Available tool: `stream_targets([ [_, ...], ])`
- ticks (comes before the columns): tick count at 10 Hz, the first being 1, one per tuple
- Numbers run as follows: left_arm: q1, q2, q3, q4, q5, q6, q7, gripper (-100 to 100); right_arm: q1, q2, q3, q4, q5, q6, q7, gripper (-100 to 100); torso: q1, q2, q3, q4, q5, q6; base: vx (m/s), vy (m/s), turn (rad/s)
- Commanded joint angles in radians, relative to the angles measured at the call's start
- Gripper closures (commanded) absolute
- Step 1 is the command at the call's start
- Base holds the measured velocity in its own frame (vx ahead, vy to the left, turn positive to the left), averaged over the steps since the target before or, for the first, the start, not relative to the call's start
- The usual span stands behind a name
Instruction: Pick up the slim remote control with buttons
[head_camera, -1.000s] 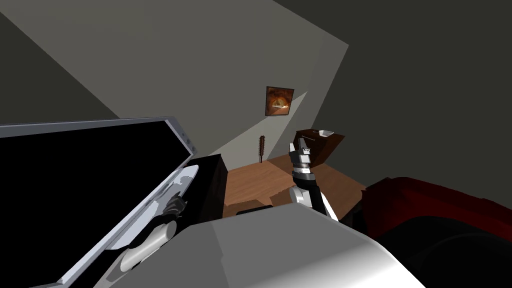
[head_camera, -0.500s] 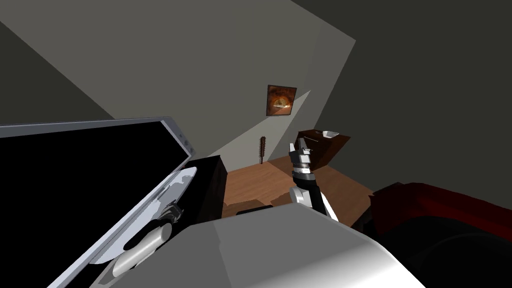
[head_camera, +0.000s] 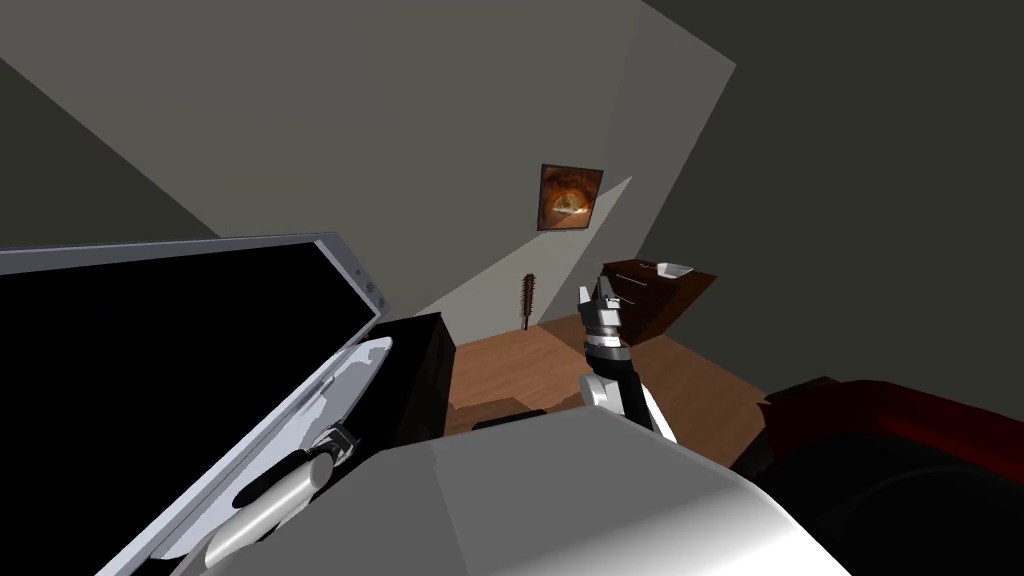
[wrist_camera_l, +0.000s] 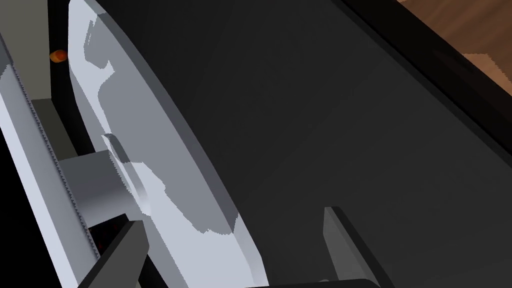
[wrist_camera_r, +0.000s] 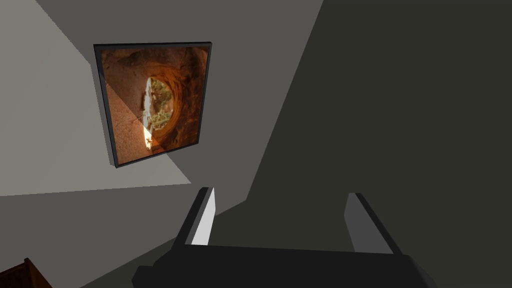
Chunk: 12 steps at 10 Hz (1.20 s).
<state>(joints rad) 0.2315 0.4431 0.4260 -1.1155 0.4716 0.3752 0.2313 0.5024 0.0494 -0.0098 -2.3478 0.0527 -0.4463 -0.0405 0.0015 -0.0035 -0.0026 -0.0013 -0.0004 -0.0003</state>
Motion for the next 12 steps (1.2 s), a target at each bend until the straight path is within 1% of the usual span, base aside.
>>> stream_targets([
  [1,-0.027,0.016,0.015,0.050,0.014,0.050,0.028,-100,0.000,0.000,0.000,0.000,0.000,0.000,0.000,0,0.000,0.000,0.000,0.000,0.000,0.000,0.077,0.024,0.061],
  [2,-0.027,0.016,0.015,0.068,0.014,0.056,0.028,-100,0.000,0.000,0.000,0.000,0.000,0.000,0.000,0,0.001,-0.001,0.000,0.000,0.000,0.000,0.084,0.021,0.030],
  [3,-0.046,0.029,0.029,0.090,0.028,0.096,0.056,-100,0.000,0.000,0.000,0.000,0.000,0.000,0.000,0,0.001,0.000,0.000,0.000,0.000,0.000,0.110,0.043,0.092],
  [4,-0.046,0.029,0.029,0.113,0.028,0.109,0.056,-100,0.000,0.000,0.000,0.000,0.000,0.000,0.000,0,0.002,-0.002,-0.001,0.000,0.000,0.000,0.094,0.038,0.017],
  [5,-0.065,0.041,0.043,0.152,0.040,0.146,0.085,-100,0.000,0.000,0.000,0.000,0.000,0.000,0.000,0,0.002,-0.002,-0.001,0.000,0.001,0.000,0.097,0.040,0.049],
  [6,-0.065,0.041,0.043,0.169,0.040,0.161,0.085,-100,0.000,0.000,0.000,0.000,0.000,0.000,0.000,0,0.003,-0.002,-0.001,0.000,0.000,0.000,0.082,0.039,0.041],
  [7,-0.083,0.052,0.055,0.197,0.052,0.196,0.113,-100,0.000,0.000,0.000,0.000,0.000,0.000,0.000,0,0.002,-0.001,0.000,0.000,0.001,0.000,0.082,0.060,0.086],
  [8,-0.083,0.052,0.055,0.216,0.052,0.211,0.113,-100,0.000,0.000,0.000,0.000,0.000,0.000,0.000,0,0.004,-0.001,0.000,0.000,0.001,0.000,0.063,0.049,0.021],
  [9,-0.101,0.062,0.067,0.246,0.062,0.247,0.141,-100,0.000,0.000,0.000,0.000,0.000,0.000,0.000,0,0.003,0.001,0.000,0.000,0.001,0.000,0.048,0.070,0.070],
  [10,-0.101,0.062,0.067,0.261,0.062,0.258,0.141,-100,0.000,0.000,0.000,0.000,0.000,0.000,0.000,0,0.005,0.001,0.001,0.000,0.001,0.000,0.042,0.061,0.033],
  [11,-0.117,0.071,0.077,0.302,0.072,0.291,0.169,-100,0.000,0.000,0.000,0.000,0.000,0.000,0.000,0,0.004,0.002,0.001,0.001,0.001,0.000,0.049,0.057,0.067],
  [12,-0.117,0.071,0.077,0.302,0.072,0.303,0.169,-100,0.000,0.000,0.000,0.000,0.000,0.000,0.000,0,0.004,0.002,0.001,0.000,0.001,0.000,0.038,0.050,0.037],
])
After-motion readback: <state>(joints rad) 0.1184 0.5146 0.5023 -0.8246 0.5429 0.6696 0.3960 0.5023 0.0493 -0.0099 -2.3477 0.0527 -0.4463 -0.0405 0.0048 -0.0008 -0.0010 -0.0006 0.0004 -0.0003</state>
